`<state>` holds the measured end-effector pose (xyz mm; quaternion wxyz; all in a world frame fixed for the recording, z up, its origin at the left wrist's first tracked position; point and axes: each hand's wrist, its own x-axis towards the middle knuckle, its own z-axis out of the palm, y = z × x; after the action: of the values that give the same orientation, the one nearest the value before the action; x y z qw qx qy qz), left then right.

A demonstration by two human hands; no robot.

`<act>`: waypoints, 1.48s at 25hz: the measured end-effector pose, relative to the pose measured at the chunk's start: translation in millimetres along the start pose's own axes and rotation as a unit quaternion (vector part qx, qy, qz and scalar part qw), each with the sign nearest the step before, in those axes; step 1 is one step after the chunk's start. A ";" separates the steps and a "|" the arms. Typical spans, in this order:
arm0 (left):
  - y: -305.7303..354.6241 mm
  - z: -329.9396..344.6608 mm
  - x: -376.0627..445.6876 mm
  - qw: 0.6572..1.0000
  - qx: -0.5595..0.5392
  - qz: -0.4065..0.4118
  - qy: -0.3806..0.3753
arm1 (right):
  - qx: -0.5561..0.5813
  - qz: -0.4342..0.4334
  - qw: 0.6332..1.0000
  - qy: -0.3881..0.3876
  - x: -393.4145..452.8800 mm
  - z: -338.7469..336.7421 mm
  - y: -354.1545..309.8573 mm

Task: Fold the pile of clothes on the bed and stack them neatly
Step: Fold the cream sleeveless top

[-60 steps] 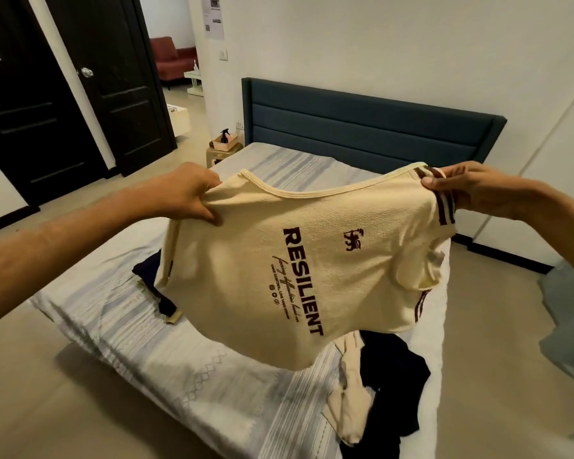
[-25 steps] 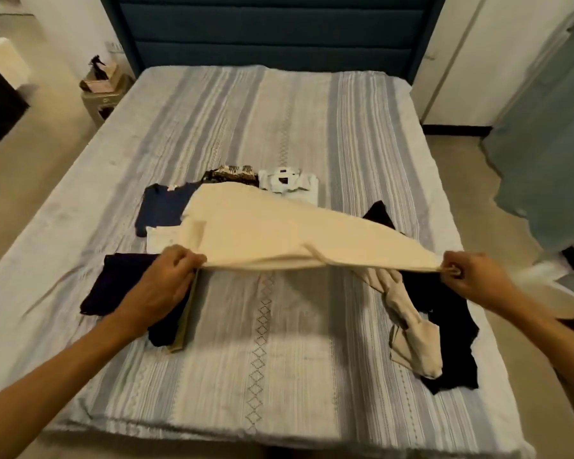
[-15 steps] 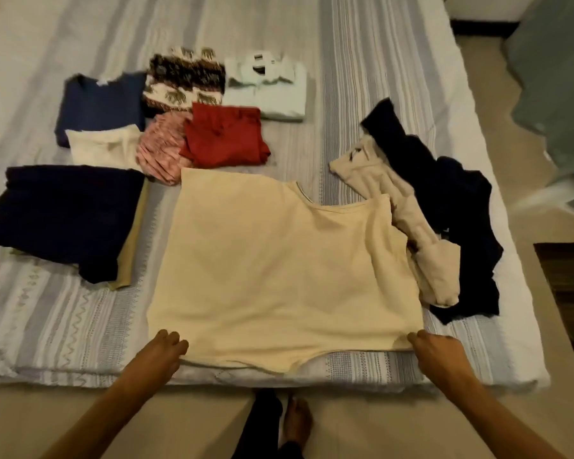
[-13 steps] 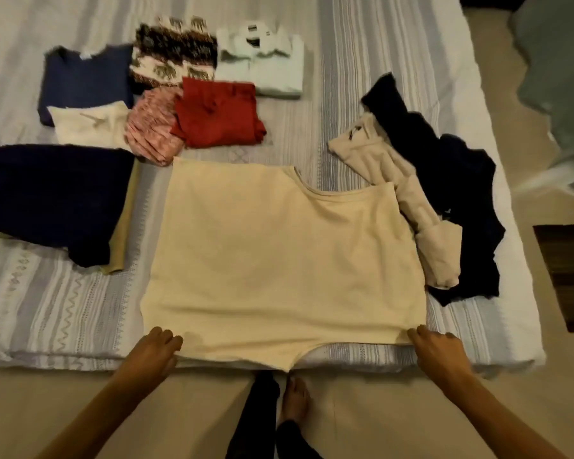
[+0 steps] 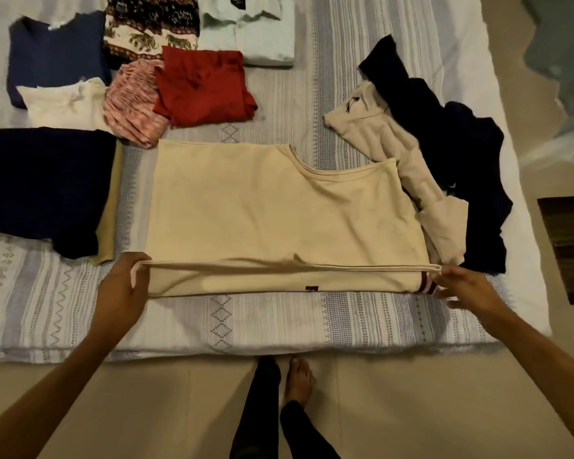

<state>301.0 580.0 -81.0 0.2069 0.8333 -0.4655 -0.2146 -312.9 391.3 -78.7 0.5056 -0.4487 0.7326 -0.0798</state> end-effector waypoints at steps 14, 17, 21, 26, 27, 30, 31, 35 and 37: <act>-52.1 22.2 -10.5 0.964 -0.156 -0.205 0.061 | 0.153 0.032 0.986 0.051 -0.9 37.7 20.4; -48.7 7.5 -13.9 0.981 -0.117 -0.150 0.047 | 0.095 0.032 0.994 0.050 -0.4 40.2 29.8; -16.0 -4.2 -10.8 0.992 -0.070 -0.100 0.039 | -0.205 -0.032 0.970 0.131 -1.2 48.0 39.5; 58.3 -26.3 -19.4 0.992 -0.017 0.108 -0.070 | -0.233 -0.299 0.924 0.051 -56.6 116.3 -56.3; 81.1 -28.8 -22.4 0.981 -0.049 0.140 -0.123 | -0.212 -0.351 0.912 -0.023 -79.5 140.8 -90.8; 147.5 -35.6 -28.9 0.942 -0.108 0.236 -0.211 | -0.155 -0.396 0.883 -0.199 -146.5 211.5 -172.1; 164.9 -41.7 -27.7 0.935 -0.116 0.257 -0.213 | -0.109 -0.379 0.892 -0.221 -161.8 223.0 -192.8; 204.1 -107.5 0.6 0.926 -0.174 0.217 -0.254 | -0.041 -0.392 0.891 -0.225 -211.5 179.4 -260.8; 215.1 -129.3 25.8 0.904 -0.098 0.272 -0.315 | -0.068 -0.428 0.875 -0.218 -246.1 130.4 -309.3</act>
<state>236.6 473.0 138.2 0.1805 0.5384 -0.6919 -0.4459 -7.4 436.0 200.4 0.5376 -0.7574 0.3439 -0.1385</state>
